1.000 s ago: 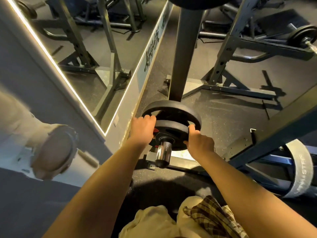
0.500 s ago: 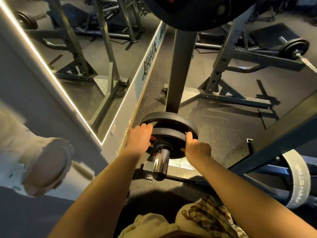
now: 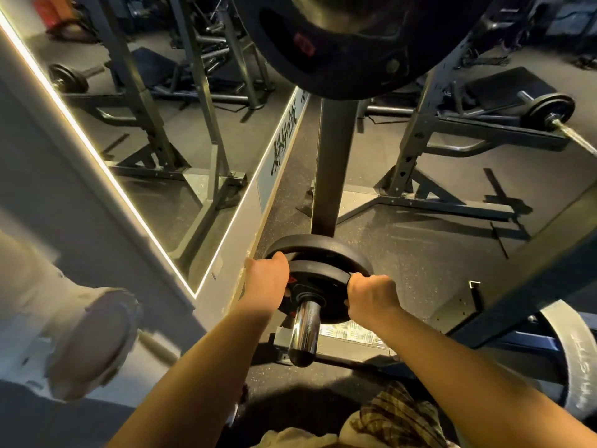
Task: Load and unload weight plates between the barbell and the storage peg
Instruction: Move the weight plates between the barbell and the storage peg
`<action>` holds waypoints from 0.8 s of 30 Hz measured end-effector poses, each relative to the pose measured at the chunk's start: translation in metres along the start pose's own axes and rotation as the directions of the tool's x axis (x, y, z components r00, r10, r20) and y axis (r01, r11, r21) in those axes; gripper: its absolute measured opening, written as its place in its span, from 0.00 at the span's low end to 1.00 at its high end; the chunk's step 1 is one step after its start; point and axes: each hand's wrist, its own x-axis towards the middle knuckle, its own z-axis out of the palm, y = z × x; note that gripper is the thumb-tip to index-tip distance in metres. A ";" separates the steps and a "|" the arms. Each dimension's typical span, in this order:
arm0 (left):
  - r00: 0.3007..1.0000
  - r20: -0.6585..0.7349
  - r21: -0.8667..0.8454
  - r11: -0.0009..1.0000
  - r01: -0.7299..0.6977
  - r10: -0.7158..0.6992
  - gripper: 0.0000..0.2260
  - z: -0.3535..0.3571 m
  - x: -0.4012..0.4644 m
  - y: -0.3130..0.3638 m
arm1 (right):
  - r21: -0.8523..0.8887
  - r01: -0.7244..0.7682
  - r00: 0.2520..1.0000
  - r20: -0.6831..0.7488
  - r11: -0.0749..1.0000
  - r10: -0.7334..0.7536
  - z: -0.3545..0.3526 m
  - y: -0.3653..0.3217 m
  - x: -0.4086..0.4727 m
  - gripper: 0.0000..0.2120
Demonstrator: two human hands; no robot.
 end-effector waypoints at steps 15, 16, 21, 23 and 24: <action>0.993 0.058 -0.063 0.992 0.107 -0.103 0.10 0.004 -0.007 -0.001 | -0.256 -0.040 0.989 0.129 0.966 0.075 0.011 0.024 -0.004 0.12; 0.989 0.082 -0.116 0.985 0.128 -0.119 0.12 0.012 -0.013 -0.003 | -0.231 -0.061 0.975 0.193 0.971 0.107 0.010 0.031 -0.011 0.12; 0.940 0.336 -0.184 0.976 0.120 -0.052 0.12 0.035 -0.046 0.013 | -0.186 -0.168 0.797 0.552 0.968 0.245 0.030 0.088 -0.071 0.16; 0.945 0.327 -0.220 0.971 0.091 -0.015 0.05 0.028 -0.057 0.025 | -0.166 -0.189 0.729 0.637 0.968 0.251 0.034 0.107 -0.094 0.17; 0.956 0.294 -0.232 0.970 0.076 -0.005 0.04 0.024 -0.063 0.028 | -0.151 -0.203 0.701 0.667 0.967 0.251 0.035 0.115 -0.104 0.17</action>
